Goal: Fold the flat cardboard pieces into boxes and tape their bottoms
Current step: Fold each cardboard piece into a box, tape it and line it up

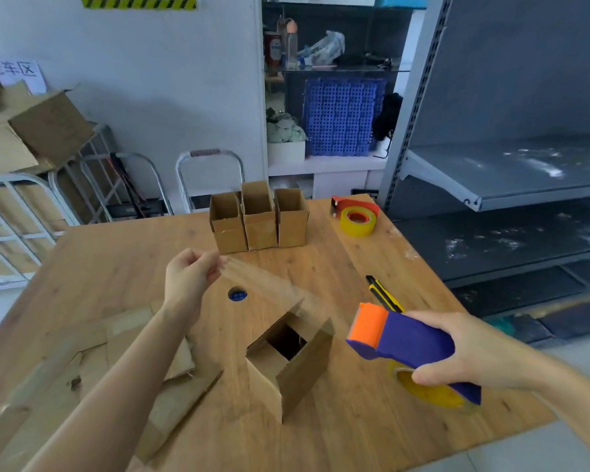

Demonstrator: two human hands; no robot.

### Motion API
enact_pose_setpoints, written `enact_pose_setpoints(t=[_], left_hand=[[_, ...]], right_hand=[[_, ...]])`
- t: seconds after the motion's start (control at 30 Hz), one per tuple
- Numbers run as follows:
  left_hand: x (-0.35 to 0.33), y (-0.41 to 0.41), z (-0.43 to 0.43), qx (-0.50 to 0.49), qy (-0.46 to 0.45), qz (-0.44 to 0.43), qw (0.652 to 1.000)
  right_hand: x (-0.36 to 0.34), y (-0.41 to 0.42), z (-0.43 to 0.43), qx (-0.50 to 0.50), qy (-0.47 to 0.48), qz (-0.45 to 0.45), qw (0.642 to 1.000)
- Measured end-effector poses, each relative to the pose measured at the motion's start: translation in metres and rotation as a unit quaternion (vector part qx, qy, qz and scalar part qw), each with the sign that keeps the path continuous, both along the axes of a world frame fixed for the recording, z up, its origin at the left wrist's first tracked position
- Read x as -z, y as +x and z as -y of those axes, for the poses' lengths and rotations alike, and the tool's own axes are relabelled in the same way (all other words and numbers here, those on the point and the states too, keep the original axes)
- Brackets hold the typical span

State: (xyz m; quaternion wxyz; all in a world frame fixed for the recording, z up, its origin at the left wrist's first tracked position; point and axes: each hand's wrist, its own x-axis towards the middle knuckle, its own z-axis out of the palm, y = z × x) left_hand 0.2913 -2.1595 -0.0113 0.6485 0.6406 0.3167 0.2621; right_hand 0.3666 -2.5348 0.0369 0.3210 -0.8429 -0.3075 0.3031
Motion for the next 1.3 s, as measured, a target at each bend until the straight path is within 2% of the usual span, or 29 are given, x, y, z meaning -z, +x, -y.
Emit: enact_pose_setpoints(t=[0.17, 0.4, 0.53, 0.6, 0.77, 0.83, 0.93, 1.07, 1.23, 1.3], left_hand=[[0.017, -0.002, 0.012, 0.064, -0.058, 0.006, 0.996], [0.048, -0.009, 0.021, 0.073, -0.175, 0.011, 0.982], [0.059, -0.009, 0.026, 0.081, -0.197, 0.009, 0.977], [0.068, -0.008, 0.028, 0.083, -0.199, -0.018, 0.976], [0.101, -0.011, 0.041, 0.111, -0.162, -0.159, 0.967], [0.106, -0.013, 0.047, 0.127, -0.177, -0.180, 0.959], [0.107, -0.014, 0.048, 0.129, -0.202, -0.163, 0.957], [0.094, -0.011, 0.040, 0.038, -0.129, -0.130, 0.982], [0.076, -0.008, 0.032, -0.017, -0.156, -0.067, 0.985], [0.073, -0.008, 0.030, -0.032, -0.133, -0.059, 0.989]], right_hand=[[0.014, -0.013, 0.009, 0.014, -0.008, -0.042, 0.999], [0.021, -0.026, 0.028, 0.052, 0.010, -0.090, 0.994], [0.026, -0.034, 0.035, 0.069, 0.010, -0.098, 0.993], [0.032, -0.037, 0.036, 0.074, 0.009, -0.097, 0.993], [0.058, -0.043, 0.027, 0.088, -0.001, -0.098, 0.991], [0.074, -0.043, 0.024, 0.089, -0.010, -0.092, 0.992], [0.090, -0.045, 0.023, 0.095, -0.007, -0.091, 0.991], [0.092, -0.041, 0.020, 0.101, 0.010, -0.078, 0.992], [0.091, -0.019, 0.009, 0.080, -0.010, -0.022, 0.997], [0.092, -0.008, 0.003, 0.068, -0.022, -0.005, 0.997]])
